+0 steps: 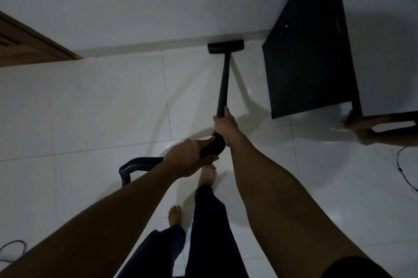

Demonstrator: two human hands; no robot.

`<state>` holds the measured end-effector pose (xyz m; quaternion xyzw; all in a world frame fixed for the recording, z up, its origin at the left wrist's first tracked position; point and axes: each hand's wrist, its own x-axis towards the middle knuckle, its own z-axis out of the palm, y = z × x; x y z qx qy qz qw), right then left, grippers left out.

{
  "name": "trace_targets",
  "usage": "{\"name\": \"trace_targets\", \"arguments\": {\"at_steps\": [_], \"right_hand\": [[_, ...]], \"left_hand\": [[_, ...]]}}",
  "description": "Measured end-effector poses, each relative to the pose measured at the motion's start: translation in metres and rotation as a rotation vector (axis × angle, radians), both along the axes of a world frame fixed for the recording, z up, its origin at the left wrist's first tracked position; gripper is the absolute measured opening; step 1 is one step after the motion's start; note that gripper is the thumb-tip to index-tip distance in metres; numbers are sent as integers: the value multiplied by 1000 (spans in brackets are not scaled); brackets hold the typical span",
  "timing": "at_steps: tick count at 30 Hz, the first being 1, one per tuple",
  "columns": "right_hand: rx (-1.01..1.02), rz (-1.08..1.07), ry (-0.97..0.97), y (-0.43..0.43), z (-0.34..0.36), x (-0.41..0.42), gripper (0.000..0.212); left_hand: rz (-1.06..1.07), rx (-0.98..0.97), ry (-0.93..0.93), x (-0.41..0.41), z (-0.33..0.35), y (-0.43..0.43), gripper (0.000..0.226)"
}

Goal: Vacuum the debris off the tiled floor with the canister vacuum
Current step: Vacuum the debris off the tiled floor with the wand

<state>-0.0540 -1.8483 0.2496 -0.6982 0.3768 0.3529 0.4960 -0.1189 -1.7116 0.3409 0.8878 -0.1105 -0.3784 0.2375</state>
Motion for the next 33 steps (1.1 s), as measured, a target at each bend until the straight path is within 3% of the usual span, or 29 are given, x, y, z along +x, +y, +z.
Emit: {"name": "trace_targets", "arguments": {"at_steps": [8,19,27,33], "right_hand": [[-65,-103,-33,21,25,-17,64],[-92,88,12,13,15,11,72],[-42,126,69,44,40,-90,67],[-55,163,75,74,43,-177,66]], "left_hand": [[21,17,10,-14,17,29,62],[88,-66,45,2,-4,16,66],[37,-89,102,-95,1,49,51],[-64,-147,52,-175,12,88,57]]}}
